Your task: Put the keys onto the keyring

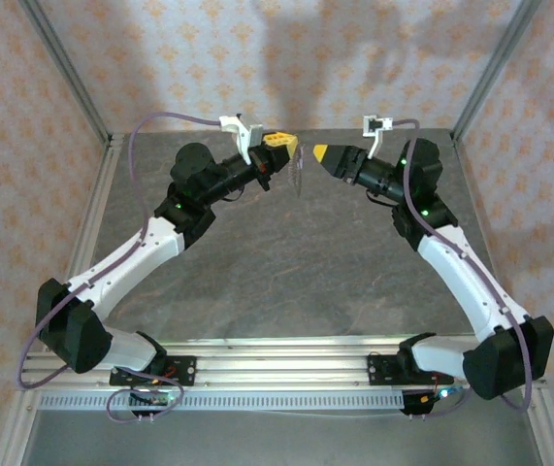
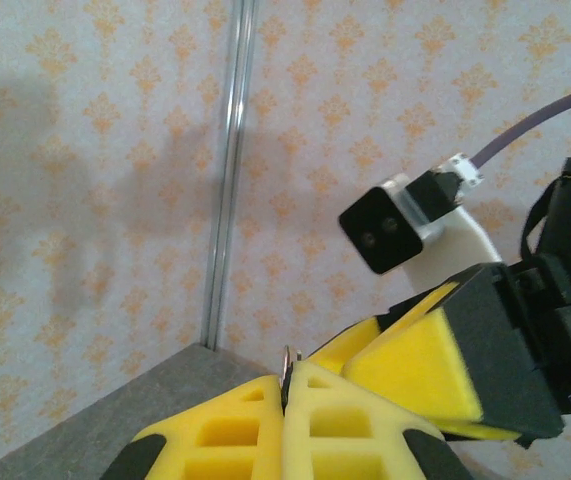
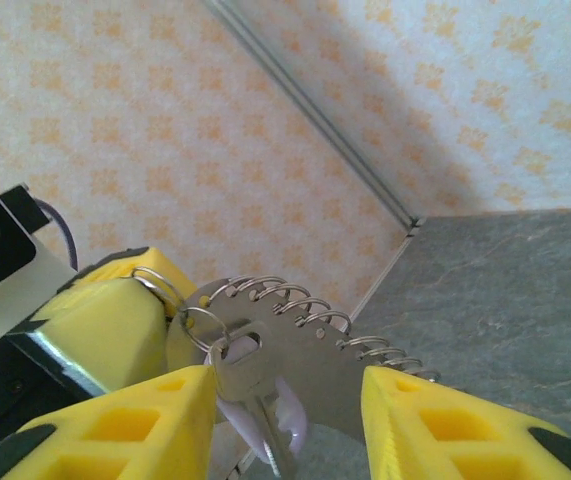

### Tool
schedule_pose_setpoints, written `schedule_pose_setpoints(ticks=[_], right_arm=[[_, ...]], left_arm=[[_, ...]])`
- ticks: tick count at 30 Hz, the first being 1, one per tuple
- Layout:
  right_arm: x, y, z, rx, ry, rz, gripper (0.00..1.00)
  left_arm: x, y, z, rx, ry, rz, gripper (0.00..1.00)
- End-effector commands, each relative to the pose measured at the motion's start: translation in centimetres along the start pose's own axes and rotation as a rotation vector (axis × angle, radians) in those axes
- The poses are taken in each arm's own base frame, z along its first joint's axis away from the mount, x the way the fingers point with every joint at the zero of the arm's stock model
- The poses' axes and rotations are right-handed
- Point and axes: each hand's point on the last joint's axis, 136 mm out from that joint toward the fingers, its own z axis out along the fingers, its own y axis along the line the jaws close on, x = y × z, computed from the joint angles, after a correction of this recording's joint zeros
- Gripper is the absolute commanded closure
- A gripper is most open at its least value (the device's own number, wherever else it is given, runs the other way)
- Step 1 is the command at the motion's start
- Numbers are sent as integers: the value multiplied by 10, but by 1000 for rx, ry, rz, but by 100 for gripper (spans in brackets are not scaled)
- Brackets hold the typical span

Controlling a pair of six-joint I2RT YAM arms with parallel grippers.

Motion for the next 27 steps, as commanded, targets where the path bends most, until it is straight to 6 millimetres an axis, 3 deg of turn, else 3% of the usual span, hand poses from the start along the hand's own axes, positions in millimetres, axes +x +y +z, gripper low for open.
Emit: schedule_pose_setpoints(ticks=[1, 14, 18, 27], right_arm=[[-19, 12, -15, 21, -95, -32, 55], [-40, -4, -7, 58, -199, 30, 52], [-39, -16, 5, 52, -193, 62, 46], [-37, -39, 22, 50, -204, 109, 43]], left_arm=[[-12, 1, 0, -5, -60, -9, 100], [7, 28, 13, 0, -21, -231, 100], [12, 35, 19, 15, -6, -310, 100], [19, 34, 32, 92, 17, -429, 100]])
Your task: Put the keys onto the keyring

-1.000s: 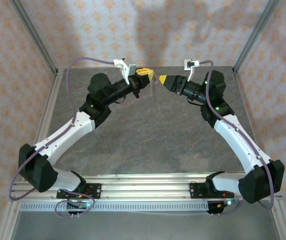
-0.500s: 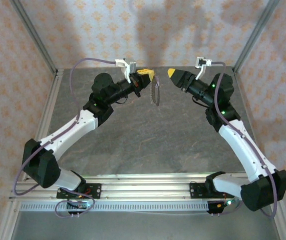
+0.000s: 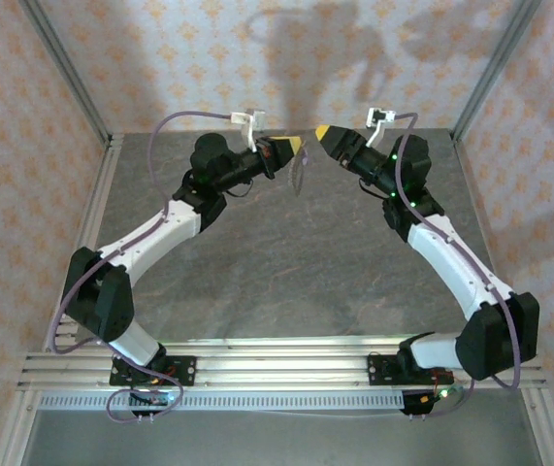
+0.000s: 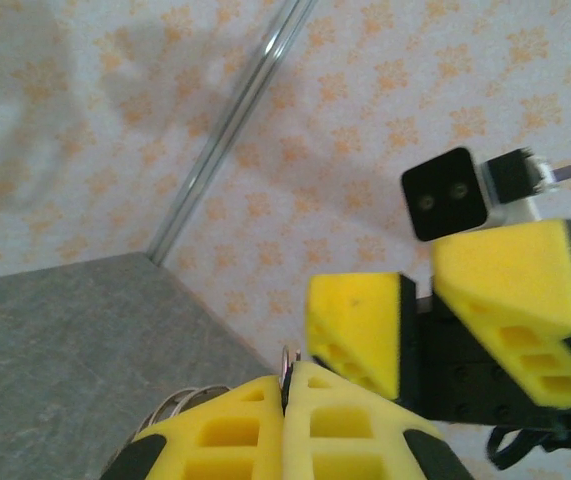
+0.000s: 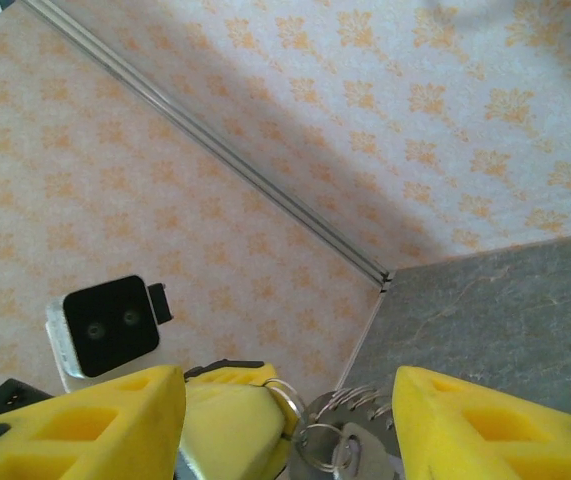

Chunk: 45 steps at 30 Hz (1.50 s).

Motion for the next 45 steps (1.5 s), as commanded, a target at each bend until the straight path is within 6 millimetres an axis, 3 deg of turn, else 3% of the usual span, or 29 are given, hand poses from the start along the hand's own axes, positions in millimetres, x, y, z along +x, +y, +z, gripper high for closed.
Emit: schedule_pose_setpoints(ticks=[1, 14, 22, 30, 45], right_arm=[[-13, 7, 0, -43, -60, -19, 43], [-5, -8, 9, -79, -50, 44, 45], [-1, -14, 15, -109, -46, 78, 53], [-1, -12, 22, -165, -38, 108, 61], [2, -5, 19, -200, -24, 115, 63]], left_arm=[[-27, -29, 2, 126, -58, -10, 100], [-29, -28, 13, 197, -77, -118, 100], [-30, -28, 14, 209, -89, -147, 100], [-30, -25, 17, 210, -89, -169, 100], [-27, -21, 22, 204, -86, -185, 100]])
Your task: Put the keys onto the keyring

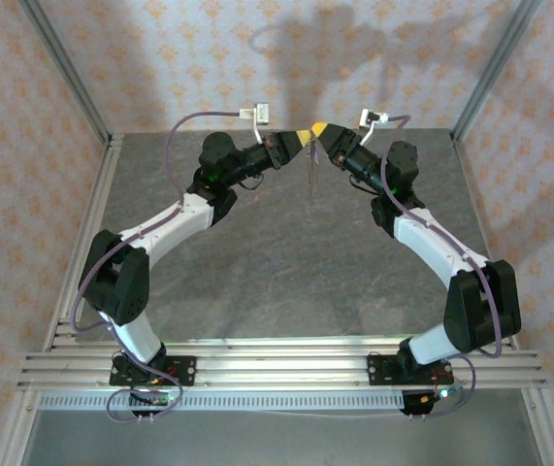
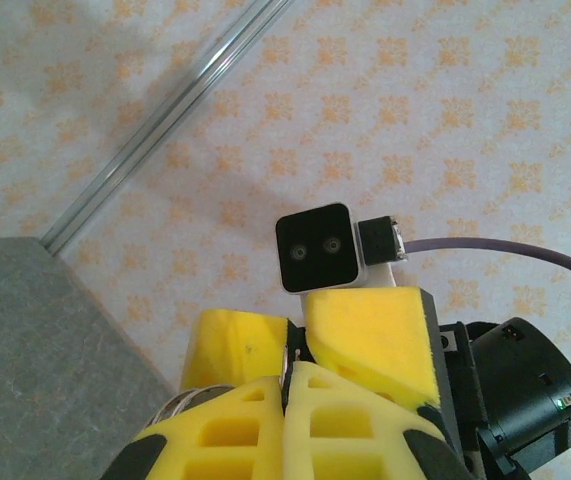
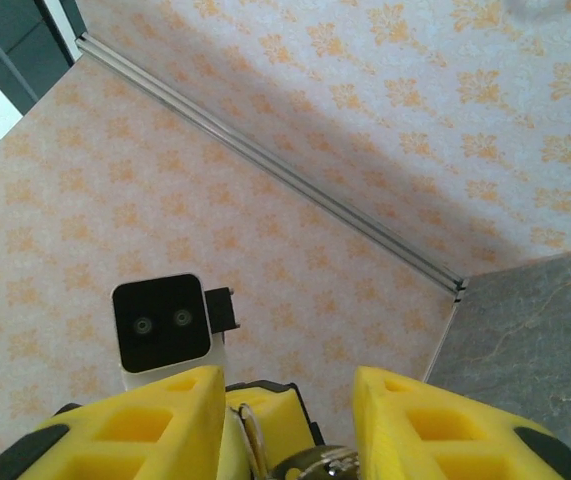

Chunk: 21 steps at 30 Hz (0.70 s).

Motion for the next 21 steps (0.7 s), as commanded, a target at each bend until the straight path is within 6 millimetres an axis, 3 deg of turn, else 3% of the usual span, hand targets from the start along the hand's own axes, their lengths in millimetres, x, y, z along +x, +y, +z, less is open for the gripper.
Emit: schedule_pose_setpoints(ticks=[1, 11, 17, 21], right_arm=[[1, 11, -2, -52, 6, -24, 64], [8, 4, -4, -39, 23, -11, 73], [12, 0, -7, -31, 27, -9, 87], [13, -1, -9, -28, 28, -9, 92]], left_arm=[[-18, -25, 4, 83, -42, 54, 100], [-20, -24, 6, 81, -50, 54, 100], [-21, -23, 7, 80, -52, 52, 100], [-21, -23, 8, 80, -55, 52, 100]])
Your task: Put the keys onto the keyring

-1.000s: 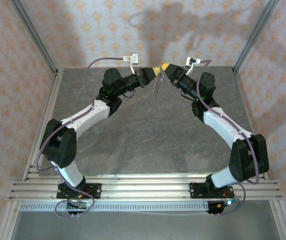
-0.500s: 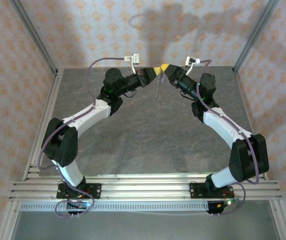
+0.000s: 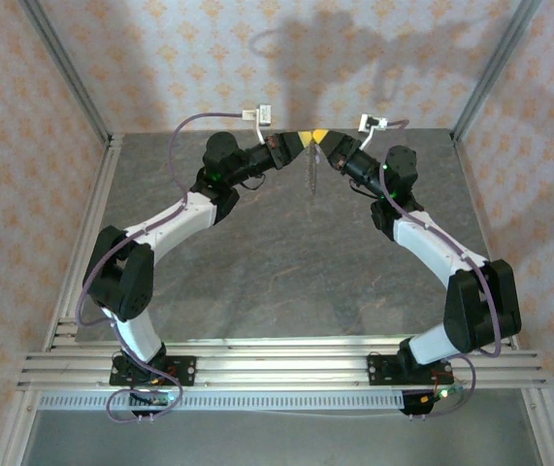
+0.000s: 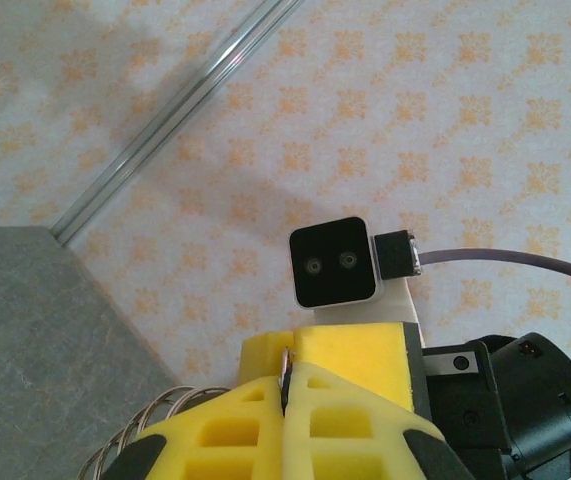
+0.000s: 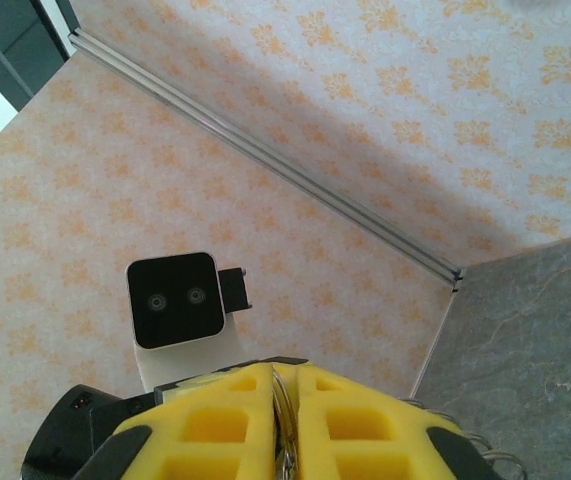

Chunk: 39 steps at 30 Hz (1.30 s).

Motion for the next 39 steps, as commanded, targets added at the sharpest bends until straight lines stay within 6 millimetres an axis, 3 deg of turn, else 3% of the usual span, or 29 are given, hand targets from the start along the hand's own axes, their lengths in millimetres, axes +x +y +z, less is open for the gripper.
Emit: schedule_pose_setpoints(ticks=[1, 4, 7, 14, 20, 30, 36, 39], right_arm=[[4, 9, -5, -34, 13, -27, 94], [4, 10, -6, -33, 14, -27, 94], [5, 9, -8, -29, 13, -28, 85], [7, 7, -10, -23, 13, -27, 84], [7, 10, -11, -28, 11, -32, 94], [0, 16, -4, -49, 3, -30, 88], [-3, 16, -1, -57, -4, -27, 100], [-4, 16, 0, -61, -9, -22, 100]], left_arm=[[-26, -36, 2, 96, -66, 68, 100], [-27, -35, 3, 94, -69, 68, 100], [-26, -35, 3, 93, -71, 66, 100], [-27, -35, 3, 92, -73, 67, 100], [-26, -36, 4, 95, -69, 66, 100], [-19, -38, 7, 98, -49, 68, 100], [-14, -39, 9, 99, -34, 66, 100], [-13, -39, 8, 95, -30, 65, 100]])
